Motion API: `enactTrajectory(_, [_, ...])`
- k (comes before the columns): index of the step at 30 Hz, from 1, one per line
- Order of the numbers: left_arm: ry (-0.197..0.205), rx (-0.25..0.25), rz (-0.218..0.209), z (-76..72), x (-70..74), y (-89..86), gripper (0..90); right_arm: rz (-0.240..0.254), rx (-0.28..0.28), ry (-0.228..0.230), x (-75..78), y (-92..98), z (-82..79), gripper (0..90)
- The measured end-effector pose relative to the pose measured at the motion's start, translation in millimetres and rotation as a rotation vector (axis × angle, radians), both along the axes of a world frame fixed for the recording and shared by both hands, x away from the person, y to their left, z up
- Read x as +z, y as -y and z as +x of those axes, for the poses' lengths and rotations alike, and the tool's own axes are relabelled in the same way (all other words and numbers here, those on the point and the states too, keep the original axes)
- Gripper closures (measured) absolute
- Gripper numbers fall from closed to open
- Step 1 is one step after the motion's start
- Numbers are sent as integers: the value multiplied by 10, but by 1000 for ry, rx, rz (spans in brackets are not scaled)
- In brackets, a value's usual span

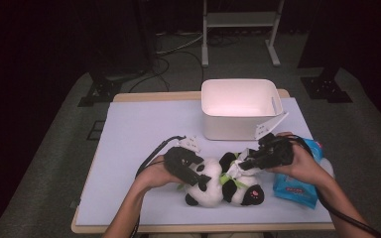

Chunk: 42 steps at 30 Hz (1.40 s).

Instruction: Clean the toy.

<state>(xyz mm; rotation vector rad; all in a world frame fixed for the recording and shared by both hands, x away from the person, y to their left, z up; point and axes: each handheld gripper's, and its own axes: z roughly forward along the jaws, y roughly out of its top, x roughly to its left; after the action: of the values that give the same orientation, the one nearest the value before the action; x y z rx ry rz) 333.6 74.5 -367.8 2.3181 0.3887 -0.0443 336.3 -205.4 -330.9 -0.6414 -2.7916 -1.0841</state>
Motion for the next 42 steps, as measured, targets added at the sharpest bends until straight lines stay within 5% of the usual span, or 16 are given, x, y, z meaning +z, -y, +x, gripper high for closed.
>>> enactTrajectory(9, [-12,37,-23,33,33,-83,187,-67,17,-3,-117,-124,0,797])
enactTrajectory(13, [-21,54,-30,44,45,-110,135,-73,25,12,-136,-127,-68,797])
enactTrajectory(16, [-41,73,-74,82,70,-165,125,-70,27,16,-147,-119,-95,797])
enactTrajectory(22, [-60,82,-72,141,53,-236,105,-75,41,35,-168,-107,-170,797])
enactTrajectory(27, [-112,95,-63,177,-73,-266,93,-63,46,36,-224,-56,-260,801])
enactTrajectory(36, [-288,33,-93,285,-286,-178,34,-69,61,43,-255,-19,-370,802])
enactTrajectory(39, [-358,-10,-133,328,-362,-168,70,-68,66,44,-255,-19,-366,802])
enactTrajectory(42, [-358,-28,-156,333,-363,-194,199,-59,63,38,-250,-8,-361,802])
